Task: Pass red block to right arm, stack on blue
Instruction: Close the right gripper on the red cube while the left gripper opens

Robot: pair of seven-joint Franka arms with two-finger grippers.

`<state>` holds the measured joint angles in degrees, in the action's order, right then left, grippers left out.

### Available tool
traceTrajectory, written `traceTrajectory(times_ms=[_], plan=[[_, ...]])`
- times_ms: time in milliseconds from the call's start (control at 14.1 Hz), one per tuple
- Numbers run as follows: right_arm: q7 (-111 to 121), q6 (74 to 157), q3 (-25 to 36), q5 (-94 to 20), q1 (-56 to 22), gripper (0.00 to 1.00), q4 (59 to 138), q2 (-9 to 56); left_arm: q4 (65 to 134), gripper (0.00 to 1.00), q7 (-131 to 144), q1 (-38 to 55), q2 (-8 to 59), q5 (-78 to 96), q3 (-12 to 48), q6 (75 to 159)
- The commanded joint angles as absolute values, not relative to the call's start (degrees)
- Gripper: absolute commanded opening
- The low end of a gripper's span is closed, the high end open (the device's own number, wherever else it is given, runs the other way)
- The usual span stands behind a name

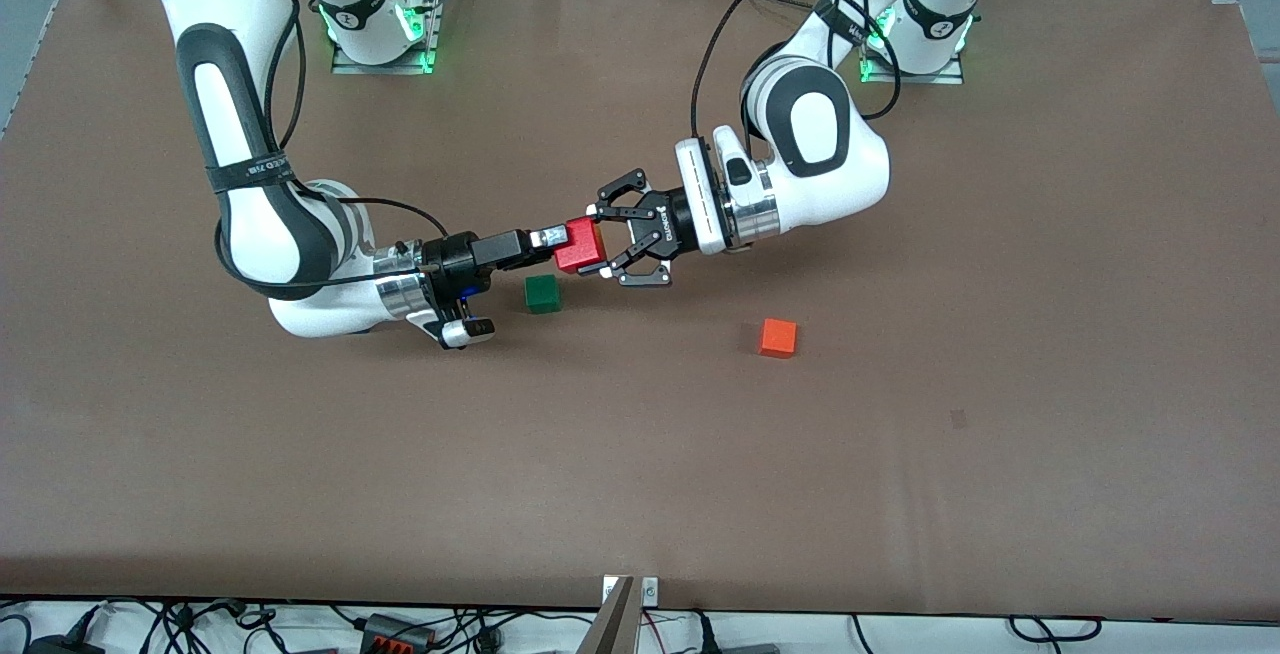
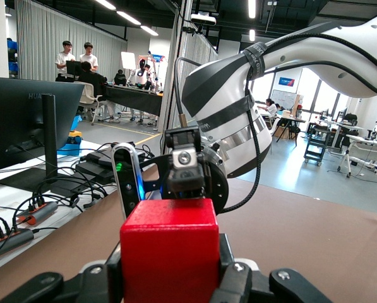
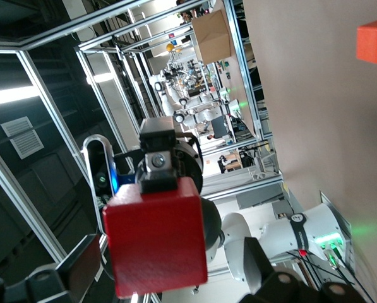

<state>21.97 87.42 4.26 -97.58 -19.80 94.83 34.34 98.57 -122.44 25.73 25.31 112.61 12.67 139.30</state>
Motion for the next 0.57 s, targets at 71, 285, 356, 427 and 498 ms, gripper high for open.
traceTrajectory(times_ms=[71, 285, 356, 427, 498], plan=[[20.7, 88.3, 4.4, -99.2, -20.8, 0.96, 91.9, 36.1, 97.0, 0.03, -126.0, 25.9, 26.0, 114.6, 12.7, 140.7], [20.7, 88.4, 4.4, -100.5, -21.4, 0.88, 91.9, 36.2, 96.8, 0.03, -126.0, 25.8, 26.0, 114.5, 12.7, 140.7], [20.7, 88.3, 4.4, -100.5, -21.4, 0.85, 91.9, 36.2, 96.8, 0.03, -126.0, 25.8, 26.0, 114.3, 12.7, 140.7], [20.7, 88.3, 4.4, -100.5, -21.4, 0.81, 91.9, 36.2, 96.8, 0.03, -126.0, 25.8, 26.0, 114.3, 12.7, 140.7], [20.7, 88.3, 4.4, -100.5, -21.4, 0.76, 91.9, 36.2, 96.8, 0.03, -126.0, 25.8, 26.0, 114.3, 12.7, 140.7]])
